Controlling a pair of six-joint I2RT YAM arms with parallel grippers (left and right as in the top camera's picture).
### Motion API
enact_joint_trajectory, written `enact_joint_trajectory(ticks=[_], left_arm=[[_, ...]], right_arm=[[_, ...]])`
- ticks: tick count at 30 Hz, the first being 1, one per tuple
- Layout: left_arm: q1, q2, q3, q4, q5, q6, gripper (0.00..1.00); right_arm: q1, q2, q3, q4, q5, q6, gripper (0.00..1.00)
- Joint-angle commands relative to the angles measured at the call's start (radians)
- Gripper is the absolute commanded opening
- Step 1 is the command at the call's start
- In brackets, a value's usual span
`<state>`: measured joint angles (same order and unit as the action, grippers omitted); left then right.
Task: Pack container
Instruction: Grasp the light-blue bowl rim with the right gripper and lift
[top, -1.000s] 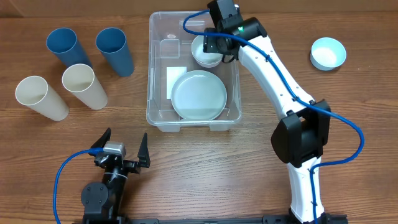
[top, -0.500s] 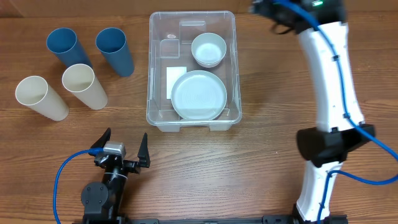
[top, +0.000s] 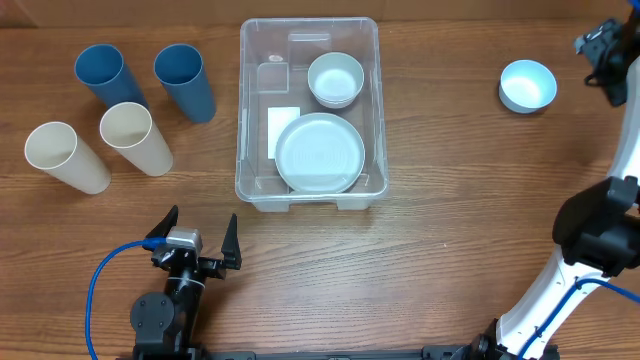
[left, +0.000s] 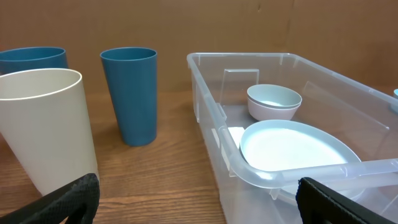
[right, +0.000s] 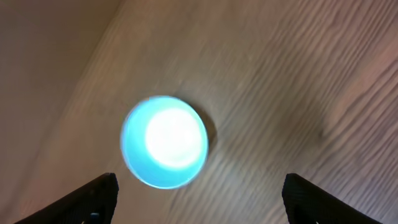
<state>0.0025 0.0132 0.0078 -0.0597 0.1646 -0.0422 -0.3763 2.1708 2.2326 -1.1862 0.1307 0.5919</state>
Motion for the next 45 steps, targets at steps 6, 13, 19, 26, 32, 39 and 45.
enact_joint_trajectory(ticks=[6,13,19,26,32,39,45], left_arm=[[0.005,-0.008,-0.003,0.000,0.009,0.009,1.00],[0.005,-0.008,-0.003,0.000,0.009,0.009,1.00],[0.005,-0.008,-0.003,0.000,0.009,0.009,1.00],[0.005,-0.008,-0.003,0.000,0.009,0.009,1.00],[0.005,-0.008,-0.003,0.000,0.009,0.009,1.00],[0.005,-0.008,-0.003,0.000,0.008,0.009,1.00],[0.005,-0.008,-0.003,0.000,0.009,0.009,1.00]], right_arm=[[0.008,-0.014,-0.360,0.283,-0.021,0.008,0.86],[0.016,0.055,-0.414,0.349,-0.102,0.007,0.80],[0.044,0.122,-0.414,0.378,-0.110,0.004,0.60],[0.050,0.130,-0.412,0.379,-0.110,0.003,0.19],[0.050,0.116,-0.366,0.291,-0.109,0.003,0.04],[0.052,-0.040,-0.265,0.158,-0.118,-0.019,0.04],[0.150,-0.266,-0.180,0.082,-0.163,-0.092,0.04]])
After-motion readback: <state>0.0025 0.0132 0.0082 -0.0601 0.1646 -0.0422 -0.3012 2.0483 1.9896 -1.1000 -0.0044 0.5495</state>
